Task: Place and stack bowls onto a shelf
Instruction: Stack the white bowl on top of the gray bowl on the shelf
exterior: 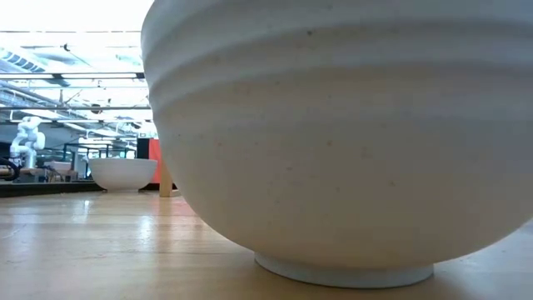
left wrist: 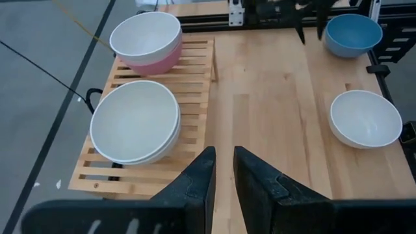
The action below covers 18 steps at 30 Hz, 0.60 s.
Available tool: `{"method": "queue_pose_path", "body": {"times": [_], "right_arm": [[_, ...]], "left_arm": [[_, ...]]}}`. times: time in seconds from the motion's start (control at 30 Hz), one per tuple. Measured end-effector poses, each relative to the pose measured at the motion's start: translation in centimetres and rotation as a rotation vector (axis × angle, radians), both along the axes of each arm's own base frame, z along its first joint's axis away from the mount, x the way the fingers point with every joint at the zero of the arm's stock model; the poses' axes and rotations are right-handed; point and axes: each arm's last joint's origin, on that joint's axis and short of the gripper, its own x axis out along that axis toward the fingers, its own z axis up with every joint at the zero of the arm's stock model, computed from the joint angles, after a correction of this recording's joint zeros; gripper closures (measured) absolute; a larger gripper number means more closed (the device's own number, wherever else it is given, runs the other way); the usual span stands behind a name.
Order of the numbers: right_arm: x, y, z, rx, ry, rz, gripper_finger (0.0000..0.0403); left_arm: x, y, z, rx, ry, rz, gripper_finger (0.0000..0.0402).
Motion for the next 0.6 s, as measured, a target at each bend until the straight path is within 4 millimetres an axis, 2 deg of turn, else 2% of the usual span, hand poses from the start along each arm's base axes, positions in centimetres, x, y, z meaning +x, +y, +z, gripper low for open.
{"method": "queue_pose_path", "body": {"times": [0.33,0.6], "right_arm": [[3.7,3.4,-3.9,0.015,0.063,0.026,0.0278],[5.8,5.9,-6.5,0.015,0.050,0.081,0.0278]], "left_arm": [[0.0,0.0,0.0,-0.012,-0.003,0.002,0.0339],[0.0,0.0,0.0,-0.038,-0.007,0.023,0.0339]]}}
